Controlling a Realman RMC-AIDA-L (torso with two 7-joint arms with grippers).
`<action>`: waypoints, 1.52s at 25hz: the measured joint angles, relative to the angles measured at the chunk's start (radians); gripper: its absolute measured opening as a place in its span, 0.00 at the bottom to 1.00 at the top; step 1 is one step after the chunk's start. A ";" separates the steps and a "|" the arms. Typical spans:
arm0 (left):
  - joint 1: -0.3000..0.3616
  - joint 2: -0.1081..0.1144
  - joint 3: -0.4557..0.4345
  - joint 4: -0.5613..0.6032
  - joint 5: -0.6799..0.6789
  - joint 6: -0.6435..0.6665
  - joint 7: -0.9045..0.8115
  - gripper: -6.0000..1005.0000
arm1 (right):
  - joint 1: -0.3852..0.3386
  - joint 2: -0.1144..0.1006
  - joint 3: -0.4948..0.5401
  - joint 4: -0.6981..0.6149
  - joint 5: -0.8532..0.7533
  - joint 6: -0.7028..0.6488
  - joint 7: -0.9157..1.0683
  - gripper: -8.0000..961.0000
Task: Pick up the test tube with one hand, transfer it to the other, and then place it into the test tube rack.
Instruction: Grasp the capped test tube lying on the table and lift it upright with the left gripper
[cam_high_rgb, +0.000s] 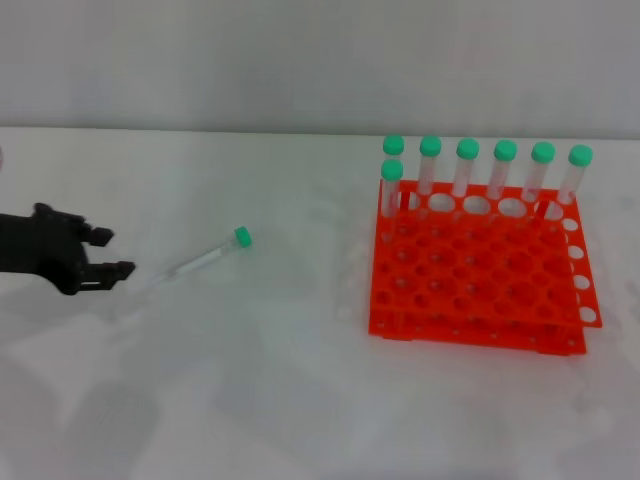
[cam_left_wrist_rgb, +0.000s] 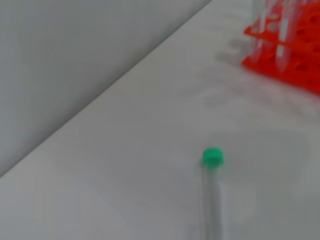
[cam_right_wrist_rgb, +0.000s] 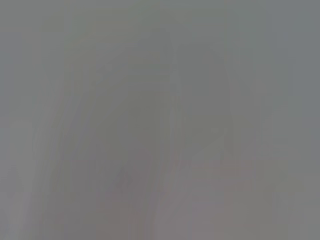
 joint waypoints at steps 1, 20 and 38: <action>-0.002 -0.001 0.000 0.009 -0.003 -0.001 0.005 0.53 | 0.000 0.000 -0.001 0.000 0.001 0.000 0.002 0.68; 0.021 0.001 0.000 0.210 -0.039 -0.188 0.065 0.53 | 0.002 0.001 -0.001 0.012 0.004 0.015 0.017 0.68; 0.046 -0.002 -0.002 0.292 -0.042 -0.254 0.106 0.53 | 0.001 0.001 -0.001 0.028 -0.002 0.015 0.024 0.68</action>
